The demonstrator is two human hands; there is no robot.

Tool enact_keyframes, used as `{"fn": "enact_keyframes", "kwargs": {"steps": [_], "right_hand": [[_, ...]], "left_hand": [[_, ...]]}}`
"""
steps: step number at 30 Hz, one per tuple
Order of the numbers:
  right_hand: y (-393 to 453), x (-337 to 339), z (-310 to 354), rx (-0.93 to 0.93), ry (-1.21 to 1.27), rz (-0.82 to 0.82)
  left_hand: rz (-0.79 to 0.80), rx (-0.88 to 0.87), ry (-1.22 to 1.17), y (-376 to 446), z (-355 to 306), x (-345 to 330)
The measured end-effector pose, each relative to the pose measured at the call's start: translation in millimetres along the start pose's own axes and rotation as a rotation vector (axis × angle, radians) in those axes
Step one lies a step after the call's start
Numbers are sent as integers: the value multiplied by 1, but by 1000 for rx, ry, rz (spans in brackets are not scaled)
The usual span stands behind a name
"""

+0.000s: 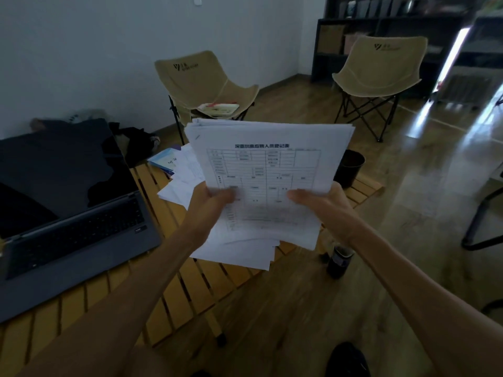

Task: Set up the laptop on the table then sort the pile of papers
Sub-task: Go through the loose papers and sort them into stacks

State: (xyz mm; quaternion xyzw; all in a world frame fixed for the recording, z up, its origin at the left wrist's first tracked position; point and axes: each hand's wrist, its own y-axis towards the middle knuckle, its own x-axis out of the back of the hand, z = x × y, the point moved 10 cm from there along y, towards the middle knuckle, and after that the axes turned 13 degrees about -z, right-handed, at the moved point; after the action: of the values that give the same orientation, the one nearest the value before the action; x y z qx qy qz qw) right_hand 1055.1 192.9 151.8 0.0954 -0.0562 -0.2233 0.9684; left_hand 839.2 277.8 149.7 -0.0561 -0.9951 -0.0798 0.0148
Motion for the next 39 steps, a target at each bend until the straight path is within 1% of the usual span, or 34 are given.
{"fn": "enact_keyframes", "kwargs": {"steps": [4, 9, 14, 18, 20, 22, 23, 25, 27, 29, 31, 32, 34, 36, 38, 39], "right_hand": [[4, 0, 5, -2, 43, -1], [-7, -11, -21, -5, -60, 90], [2, -3, -29, 3, -74, 57], [-10, -11, -61, -60, -112, 142], [-6, -8, -62, -51, -132, 97], [3, 4, -60, -63, -164, 0], [7, 9, -60, -84, -168, -33], [9, 15, -67, -162, -143, -45], [7, 15, -80, -257, -131, -14], [2, 15, -97, -364, -143, 27], [-6, 15, -112, -466, -147, 72], [-8, 16, -119, -504, -145, 84], [-7, 19, -128, -553, -136, 74], [-5, 25, -133, -584, -122, 42], [-3, 31, -140, -611, -118, 22], [-3, 34, -143, -621, -126, 28]], "left_hand": [[-44, -29, -49, 6, -11, 3], [-55, 60, -21, 0, 23, -1], [-59, 67, -51, 2, 31, -2], [-60, 118, -5, -6, 53, -5], [-61, 103, 0, -3, 53, -8], [-48, 82, 24, 5, 46, -13], [-26, 81, 40, 9, 44, -16], [58, 106, 85, 15, 46, -26], [115, 125, 193, 21, 57, -30], [43, 87, 399, 40, 75, -14], [-60, -24, 705, 64, 84, 9], [-45, -90, 862, 75, 87, 14], [115, -143, 1122, 95, 103, 12], [254, -149, 1187, 112, 110, 0], [274, -82, 1088, 124, 111, -15], [241, -42, 1043, 128, 112, -22]]}}
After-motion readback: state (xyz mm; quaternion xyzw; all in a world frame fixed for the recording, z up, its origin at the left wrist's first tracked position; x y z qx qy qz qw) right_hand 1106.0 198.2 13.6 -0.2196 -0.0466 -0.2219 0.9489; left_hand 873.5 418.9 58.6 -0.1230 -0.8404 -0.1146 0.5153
